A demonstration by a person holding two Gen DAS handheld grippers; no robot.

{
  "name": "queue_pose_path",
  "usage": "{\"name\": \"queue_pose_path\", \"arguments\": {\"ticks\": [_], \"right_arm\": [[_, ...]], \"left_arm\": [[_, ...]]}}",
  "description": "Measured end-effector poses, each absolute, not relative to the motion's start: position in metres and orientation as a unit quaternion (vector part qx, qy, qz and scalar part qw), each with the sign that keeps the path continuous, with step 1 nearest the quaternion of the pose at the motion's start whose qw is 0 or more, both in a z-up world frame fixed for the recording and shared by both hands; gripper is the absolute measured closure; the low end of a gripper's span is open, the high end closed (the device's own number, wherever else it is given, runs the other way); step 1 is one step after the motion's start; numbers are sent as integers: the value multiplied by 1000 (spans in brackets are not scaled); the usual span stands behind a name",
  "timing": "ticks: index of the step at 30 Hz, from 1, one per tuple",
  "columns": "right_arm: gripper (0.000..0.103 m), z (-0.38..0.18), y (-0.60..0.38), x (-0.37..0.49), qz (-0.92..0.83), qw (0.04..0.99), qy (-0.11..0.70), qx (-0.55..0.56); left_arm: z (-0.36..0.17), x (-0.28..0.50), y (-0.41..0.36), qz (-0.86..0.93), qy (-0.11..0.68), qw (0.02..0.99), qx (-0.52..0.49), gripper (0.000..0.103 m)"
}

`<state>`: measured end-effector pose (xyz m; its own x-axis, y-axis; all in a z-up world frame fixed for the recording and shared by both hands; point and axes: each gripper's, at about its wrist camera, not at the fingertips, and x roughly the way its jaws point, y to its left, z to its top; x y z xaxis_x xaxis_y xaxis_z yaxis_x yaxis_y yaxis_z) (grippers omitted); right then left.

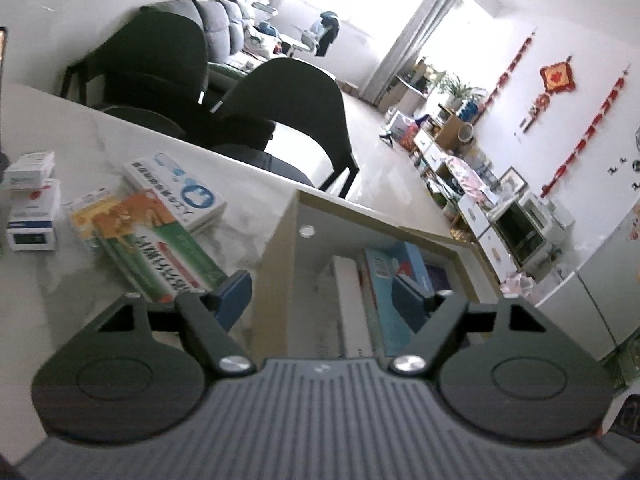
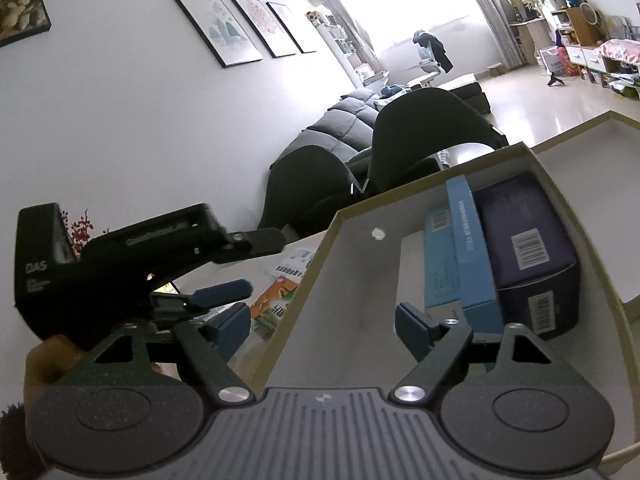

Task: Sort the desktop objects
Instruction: 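Lift the left tool out of the cardboard box toward the table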

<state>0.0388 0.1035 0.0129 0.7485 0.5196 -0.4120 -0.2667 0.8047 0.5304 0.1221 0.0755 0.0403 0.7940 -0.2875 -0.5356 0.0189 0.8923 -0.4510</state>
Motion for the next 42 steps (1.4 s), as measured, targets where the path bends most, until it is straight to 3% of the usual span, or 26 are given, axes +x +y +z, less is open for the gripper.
{"name": "queue_pose_path", "arguments": {"ticks": [11,25,42], "right_arm": [[19,10,124,46,224,906,291,212],[19,2,136,54,230,901,304,208],[18,-1,136,54,233,899,308,205]], "left_arm": [[29,96,119,-43,289,926,-239,7],[-3,83,160,31,318,910,-265,3],[-32,76,191,138,325,907,-229,0]]}}
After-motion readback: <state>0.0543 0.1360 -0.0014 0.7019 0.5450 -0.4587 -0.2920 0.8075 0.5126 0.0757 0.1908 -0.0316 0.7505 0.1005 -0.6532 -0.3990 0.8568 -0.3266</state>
